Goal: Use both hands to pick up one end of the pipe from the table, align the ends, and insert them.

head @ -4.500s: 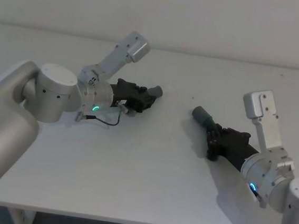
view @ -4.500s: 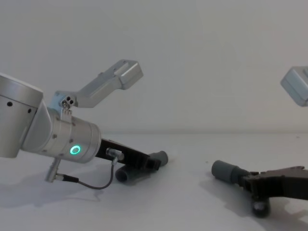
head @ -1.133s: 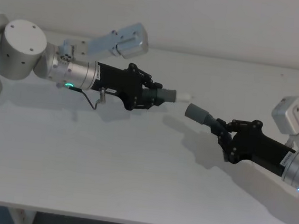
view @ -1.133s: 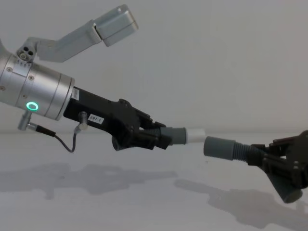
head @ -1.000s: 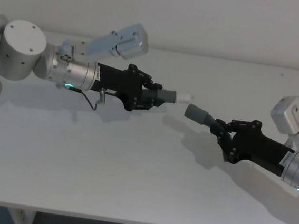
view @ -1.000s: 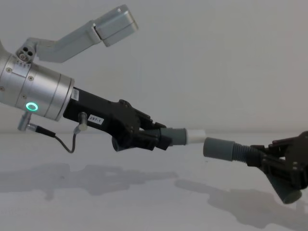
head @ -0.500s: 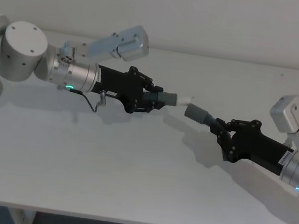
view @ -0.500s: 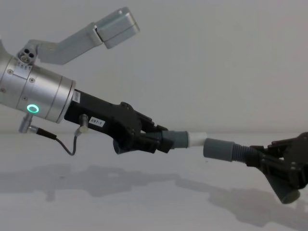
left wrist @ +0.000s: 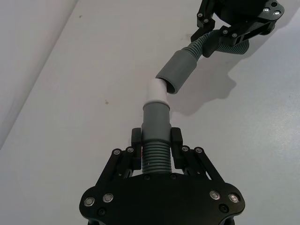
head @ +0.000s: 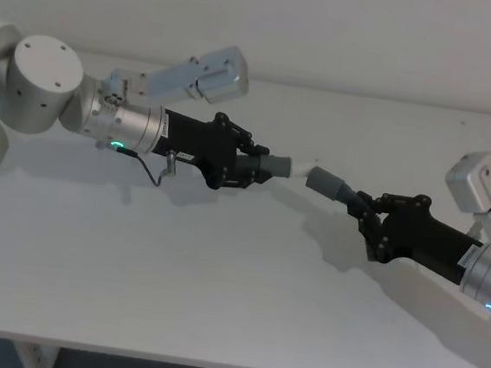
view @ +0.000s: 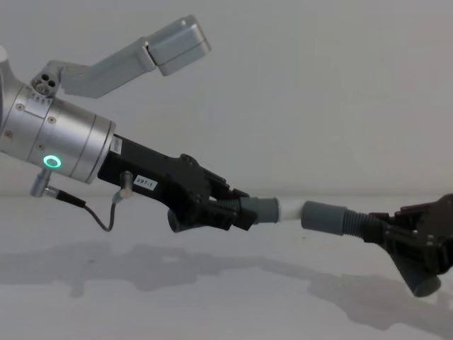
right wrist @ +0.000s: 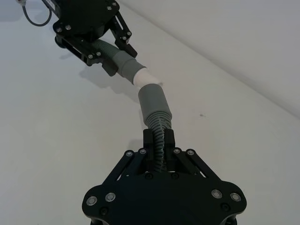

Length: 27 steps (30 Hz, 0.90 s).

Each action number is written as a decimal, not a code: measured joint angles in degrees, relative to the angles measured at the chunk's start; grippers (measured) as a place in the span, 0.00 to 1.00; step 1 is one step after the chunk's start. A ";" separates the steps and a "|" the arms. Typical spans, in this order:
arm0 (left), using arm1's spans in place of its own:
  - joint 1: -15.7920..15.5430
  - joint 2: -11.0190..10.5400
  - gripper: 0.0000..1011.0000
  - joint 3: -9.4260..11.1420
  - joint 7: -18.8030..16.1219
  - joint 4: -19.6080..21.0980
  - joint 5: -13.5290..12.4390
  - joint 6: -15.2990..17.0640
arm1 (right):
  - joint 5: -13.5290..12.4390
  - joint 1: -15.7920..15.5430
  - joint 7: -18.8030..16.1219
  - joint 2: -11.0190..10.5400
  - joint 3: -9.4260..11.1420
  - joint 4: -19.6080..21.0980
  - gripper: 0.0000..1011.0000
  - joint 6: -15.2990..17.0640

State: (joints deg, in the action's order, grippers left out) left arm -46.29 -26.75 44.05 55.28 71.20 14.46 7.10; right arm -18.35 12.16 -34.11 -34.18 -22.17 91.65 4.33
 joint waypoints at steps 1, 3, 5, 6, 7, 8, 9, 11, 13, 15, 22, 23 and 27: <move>-0.05 0.00 0.35 0.05 -0.01 -0.03 0.00 0.03 | -0.15 0.06 0.07 0.00 -0.04 -0.08 0.13 0.08; -0.14 0.00 0.35 0.19 -0.09 -0.10 0.00 0.11 | -0.27 0.17 0.10 0.00 -0.11 -0.15 0.13 0.13; -0.18 0.01 0.35 0.23 -0.14 -0.12 0.00 0.14 | -0.31 0.21 0.11 0.00 -0.13 -0.18 0.13 0.16; -0.29 0.02 0.35 0.35 -0.30 -0.19 0.00 0.21 | -0.53 0.39 0.13 0.00 -0.24 -0.36 0.13 0.26; -0.32 0.02 0.35 0.39 -0.36 -0.22 0.00 0.21 | -0.58 0.43 0.13 0.00 -0.26 -0.40 0.13 0.26; -0.38 0.03 0.35 0.44 -0.46 -0.29 0.00 0.23 | -0.58 0.43 0.13 0.00 -0.26 -0.40 0.13 0.26; -0.41 0.04 0.35 0.46 -0.51 -0.33 0.00 0.23 | -0.74 0.59 0.13 -0.03 -0.37 -0.54 0.13 0.33; -0.44 0.06 0.35 0.50 -0.59 -0.39 0.02 0.23 | -0.81 0.69 0.13 -0.05 -0.43 -0.61 0.13 0.38; -0.52 0.10 0.35 0.55 -0.69 -0.52 0.16 0.22 | -0.98 0.85 0.11 -0.07 -0.57 -0.76 0.13 0.48; -0.56 0.14 0.35 0.58 -0.72 -0.61 0.27 0.17 | -1.08 0.95 0.09 -0.09 -0.64 -0.83 0.13 0.52; -0.77 0.37 0.35 0.80 -0.56 -1.05 1.06 -0.37 | -1.39 1.54 0.05 -0.12 -1.13 -1.31 0.13 0.65; -0.78 0.38 0.35 0.83 -0.49 -1.08 1.14 -0.42 | -1.39 1.54 0.05 -0.12 -1.13 -1.31 0.13 0.65; -0.80 0.51 0.35 0.98 -0.08 -1.19 1.64 -0.61 | -1.61 1.88 0.05 -0.11 -1.40 -1.56 0.13 0.71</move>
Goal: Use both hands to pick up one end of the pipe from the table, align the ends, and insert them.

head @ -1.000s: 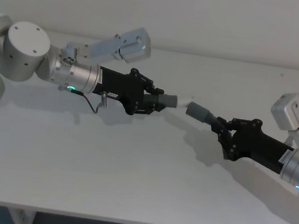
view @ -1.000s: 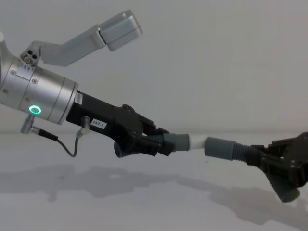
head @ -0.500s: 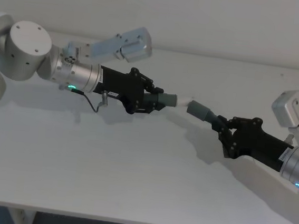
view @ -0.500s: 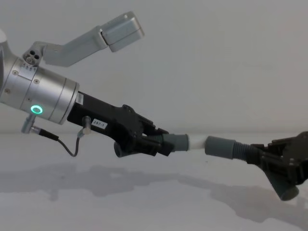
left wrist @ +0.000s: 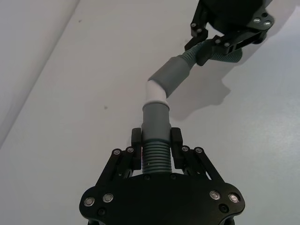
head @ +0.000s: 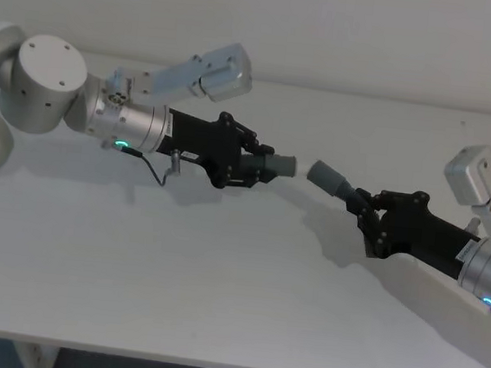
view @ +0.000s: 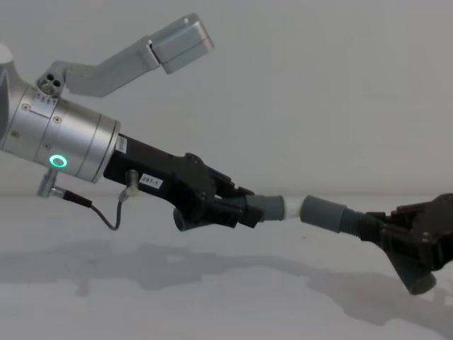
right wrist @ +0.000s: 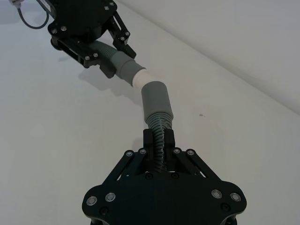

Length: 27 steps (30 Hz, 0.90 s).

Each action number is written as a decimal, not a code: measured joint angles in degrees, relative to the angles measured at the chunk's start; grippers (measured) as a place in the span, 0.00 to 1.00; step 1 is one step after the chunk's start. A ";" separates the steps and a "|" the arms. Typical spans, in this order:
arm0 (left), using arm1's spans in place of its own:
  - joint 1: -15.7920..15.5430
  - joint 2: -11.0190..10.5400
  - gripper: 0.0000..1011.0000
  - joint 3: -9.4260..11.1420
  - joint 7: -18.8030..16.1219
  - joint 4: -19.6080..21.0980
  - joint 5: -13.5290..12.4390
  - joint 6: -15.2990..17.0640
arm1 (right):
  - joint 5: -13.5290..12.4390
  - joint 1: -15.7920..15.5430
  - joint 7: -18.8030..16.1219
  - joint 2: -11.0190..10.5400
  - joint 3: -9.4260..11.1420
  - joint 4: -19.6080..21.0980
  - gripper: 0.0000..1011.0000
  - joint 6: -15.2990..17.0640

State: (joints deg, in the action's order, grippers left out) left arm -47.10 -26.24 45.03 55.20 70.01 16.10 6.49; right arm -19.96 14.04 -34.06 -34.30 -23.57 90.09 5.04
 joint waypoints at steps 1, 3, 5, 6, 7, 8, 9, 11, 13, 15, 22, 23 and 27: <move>0.00 0.00 0.35 0.06 0.16 -0.02 0.18 -0.04 | -0.03 0.09 0.01 0.01 -0.09 -0.10 0.13 0.02; -0.02 0.00 0.35 0.13 0.31 -0.02 0.33 -0.06 | -0.06 0.18 0.03 0.02 -0.15 -0.17 0.13 0.03; -0.03 -0.01 0.35 0.25 0.56 -0.02 0.58 -0.09 | -0.14 0.31 0.07 0.02 -0.25 -0.28 0.13 0.05; -0.04 -0.01 0.35 0.30 0.65 -0.03 0.65 -0.09 | -0.17 0.34 0.09 0.02 -0.30 -0.31 0.13 0.05; -0.05 -0.04 0.35 0.41 0.81 -0.01 0.79 -0.09 | -0.21 0.38 0.10 0.03 -0.33 -0.34 0.13 0.06; -0.05 -0.06 0.35 0.45 0.93 0.01 0.88 -0.09 | -0.31 0.46 0.14 0.02 -0.38 -0.38 0.13 0.06; -0.06 -0.09 0.35 0.50 0.98 0.03 0.92 -0.09 | -0.35 0.49 0.15 0.02 -0.40 -0.40 0.13 0.06; -0.09 -0.17 0.35 0.67 1.25 0.14 1.09 -0.09 | -0.45 0.59 0.17 -0.01 -0.54 -0.48 0.13 0.05; -0.11 -0.22 0.35 0.78 1.39 0.20 1.20 -0.07 | -0.51 0.64 0.18 -0.06 -0.59 -0.53 0.13 0.02; -0.15 -0.29 0.35 0.94 1.61 0.32 1.35 -0.02 | -0.60 0.70 0.18 -0.15 -0.70 -0.58 0.13 -0.09; -0.33 -0.53 0.35 1.40 1.88 0.56 1.56 0.23 | -0.95 0.86 0.02 -0.37 -0.96 -0.67 0.13 -0.52; -0.35 -0.57 0.35 1.48 1.91 0.58 1.59 0.28 | -0.98 0.89 -0.05 -0.40 -0.99 -0.68 0.13 -0.60; -0.41 -0.63 0.35 1.65 1.99 0.66 1.65 0.39 | -1.09 0.93 -0.14 -0.49 -1.06 -0.71 0.13 -0.73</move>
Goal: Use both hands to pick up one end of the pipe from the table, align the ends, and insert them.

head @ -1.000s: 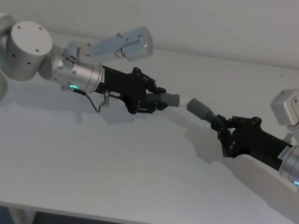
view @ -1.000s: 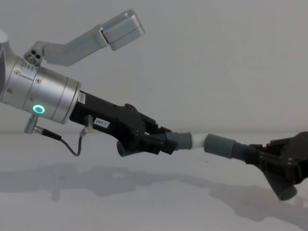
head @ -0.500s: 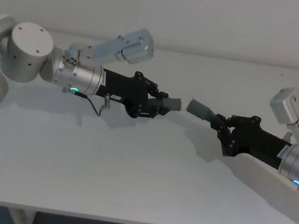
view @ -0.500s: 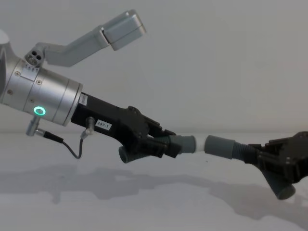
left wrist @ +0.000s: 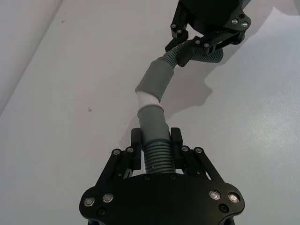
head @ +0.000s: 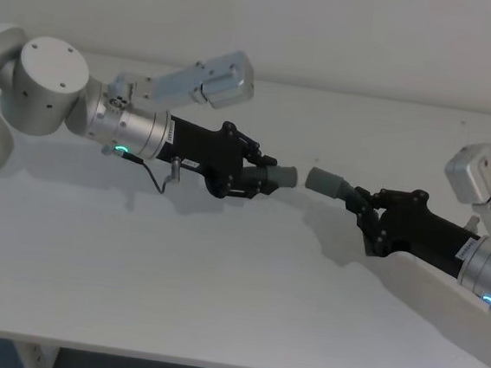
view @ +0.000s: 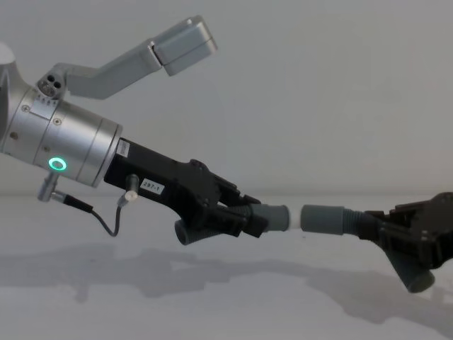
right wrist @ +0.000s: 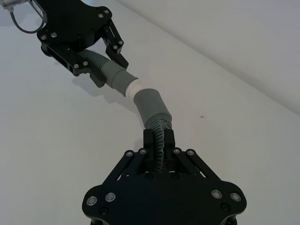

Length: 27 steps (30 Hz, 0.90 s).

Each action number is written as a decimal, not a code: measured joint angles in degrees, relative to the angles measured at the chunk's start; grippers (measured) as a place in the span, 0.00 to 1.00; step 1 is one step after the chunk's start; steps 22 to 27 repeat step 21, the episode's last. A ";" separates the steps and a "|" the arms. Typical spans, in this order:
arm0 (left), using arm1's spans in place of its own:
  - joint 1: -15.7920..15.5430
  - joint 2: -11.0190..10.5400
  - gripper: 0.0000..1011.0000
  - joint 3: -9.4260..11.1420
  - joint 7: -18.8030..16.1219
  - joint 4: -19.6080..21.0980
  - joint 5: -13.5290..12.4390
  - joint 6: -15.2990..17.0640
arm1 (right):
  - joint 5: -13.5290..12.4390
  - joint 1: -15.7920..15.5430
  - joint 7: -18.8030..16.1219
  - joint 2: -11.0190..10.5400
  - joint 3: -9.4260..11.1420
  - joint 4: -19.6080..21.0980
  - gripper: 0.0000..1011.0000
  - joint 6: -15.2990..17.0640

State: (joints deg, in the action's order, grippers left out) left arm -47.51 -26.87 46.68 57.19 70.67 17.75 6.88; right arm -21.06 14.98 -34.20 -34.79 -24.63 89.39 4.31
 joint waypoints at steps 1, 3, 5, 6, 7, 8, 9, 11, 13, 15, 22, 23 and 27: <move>-0.01 -0.01 0.35 0.03 0.01 0.02 0.01 0.02 | 0.00 0.00 0.00 0.00 0.00 0.00 0.13 0.00; -0.04 -0.04 0.35 0.08 0.03 0.06 0.02 0.06 | -0.09 0.02 -0.04 -0.04 -0.04 -0.02 0.13 -0.10; -0.07 -0.07 0.35 0.14 0.05 0.09 0.05 0.09 | -0.11 0.03 -0.07 -0.05 -0.07 -0.03 0.13 -0.13; -0.08 -0.09 0.35 0.18 0.06 0.11 0.07 0.11 | -0.12 0.03 -0.08 -0.06 -0.08 -0.03 0.13 -0.14; -0.09 -0.10 0.35 0.20 0.06 0.11 0.08 0.11 | -0.14 0.04 -0.09 -0.07 -0.10 -0.04 0.13 -0.16; -0.09 -0.10 0.35 0.21 0.07 0.12 0.08 0.12 | -0.15 0.04 -0.10 -0.07 -0.10 -0.05 0.13 -0.18; -0.09 -0.11 0.35 0.24 0.08 0.13 0.09 0.14 | -0.16 0.05 -0.12 -0.08 -0.12 -0.06 0.13 -0.21; -0.10 -0.12 0.35 0.27 0.08 0.14 0.10 0.15 | -0.18 0.06 -0.13 -0.09 -0.13 -0.06 0.13 -0.23; -0.11 -0.13 0.35 0.31 0.09 0.15 0.11 0.17 | -0.19 0.06 -0.14 -0.11 -0.14 -0.07 0.13 -0.25; -0.13 -0.14 0.35 0.34 0.10 0.17 0.13 0.19 | -0.21 0.07 -0.15 -0.11 -0.15 -0.07 0.13 -0.27; -0.15 -0.17 0.35 0.39 0.13 0.21 0.16 0.23 | -0.24 0.10 -0.19 -0.14 -0.17 -0.07 0.13 -0.30; -0.15 -0.17 0.35 0.39 0.13 0.21 0.16 0.23 | -0.24 0.10 -0.19 -0.14 -0.17 -0.07 0.13 -0.30; -0.15 -0.17 0.35 0.39 0.13 0.21 0.16 0.23 | -0.24 0.10 -0.19 -0.14 -0.17 -0.07 0.13 -0.30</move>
